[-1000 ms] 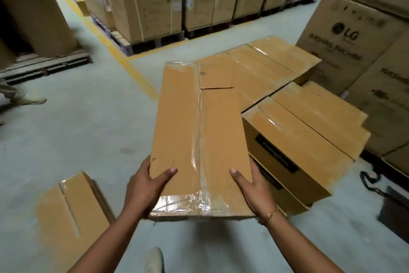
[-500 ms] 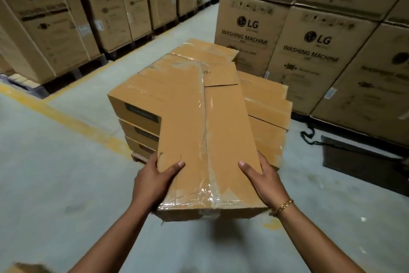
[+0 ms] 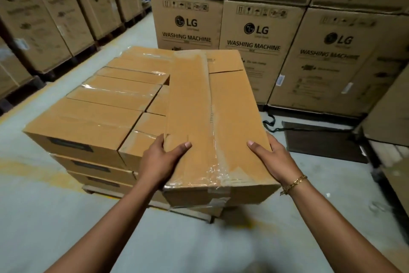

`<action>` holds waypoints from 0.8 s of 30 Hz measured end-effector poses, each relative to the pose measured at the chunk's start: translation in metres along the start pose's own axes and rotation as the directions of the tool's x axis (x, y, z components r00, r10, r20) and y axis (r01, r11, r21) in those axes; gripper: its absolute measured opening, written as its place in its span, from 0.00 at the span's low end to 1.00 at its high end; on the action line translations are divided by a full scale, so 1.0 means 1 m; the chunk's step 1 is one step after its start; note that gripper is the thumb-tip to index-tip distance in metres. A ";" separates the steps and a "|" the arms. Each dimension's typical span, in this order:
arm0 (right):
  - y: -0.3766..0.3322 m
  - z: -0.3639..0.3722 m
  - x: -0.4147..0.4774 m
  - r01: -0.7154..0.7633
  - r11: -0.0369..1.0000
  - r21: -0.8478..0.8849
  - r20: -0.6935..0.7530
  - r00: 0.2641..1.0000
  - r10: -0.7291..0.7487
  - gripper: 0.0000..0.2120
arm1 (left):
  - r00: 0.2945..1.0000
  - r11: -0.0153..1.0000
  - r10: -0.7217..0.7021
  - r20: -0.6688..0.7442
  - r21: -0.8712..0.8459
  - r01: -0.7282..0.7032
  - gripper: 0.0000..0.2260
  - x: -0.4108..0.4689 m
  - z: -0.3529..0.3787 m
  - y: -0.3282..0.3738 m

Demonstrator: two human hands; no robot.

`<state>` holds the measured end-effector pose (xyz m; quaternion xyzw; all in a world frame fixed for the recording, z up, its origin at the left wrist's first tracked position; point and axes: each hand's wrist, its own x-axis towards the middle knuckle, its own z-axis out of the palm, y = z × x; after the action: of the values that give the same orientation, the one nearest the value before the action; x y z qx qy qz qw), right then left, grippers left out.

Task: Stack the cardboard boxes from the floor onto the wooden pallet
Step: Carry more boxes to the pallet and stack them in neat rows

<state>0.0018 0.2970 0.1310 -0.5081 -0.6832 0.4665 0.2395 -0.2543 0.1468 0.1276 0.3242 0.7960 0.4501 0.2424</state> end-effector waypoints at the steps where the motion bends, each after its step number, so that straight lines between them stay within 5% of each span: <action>1: 0.005 -0.018 0.015 -0.003 1.000 -0.003 0.005 1.000 0.003 0.17 | 1.000 1.000 0.001 -0.009 0.003 -0.001 0.38 0.006 0.020 0.015; 11: 0.038 -0.167 0.136 -0.032 0.999 -0.025 0.058 0.998 0.033 0.14 | 0.999 0.999 -0.051 0.002 0.007 0.051 0.34 0.063 0.176 0.109; 16: 0.049 -0.202 0.199 -0.048 0.999 -0.024 0.075 0.996 0.050 0.15 | 0.995 0.994 -0.096 -0.019 0.047 0.097 0.45 0.108 0.223 0.133; 21: 0.053 -0.218 0.284 -0.018 0.999 -0.049 0.107 0.994 0.023 0.18 | 0.992 0.993 -0.120 -0.046 0.008 0.120 0.31 0.168 0.262 0.148; 24: 0.050 -0.222 0.345 0.006 0.997 -0.083 0.135 0.991 0.005 0.18 | 0.988 0.990 -0.139 -0.074 -0.019 0.138 0.33 0.213 0.285 0.153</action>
<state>0.0758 0.7037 0.1357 -0.4848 -0.7168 0.4710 0.1713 -0.1585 0.5212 0.1052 0.2494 0.8220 0.4494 0.2453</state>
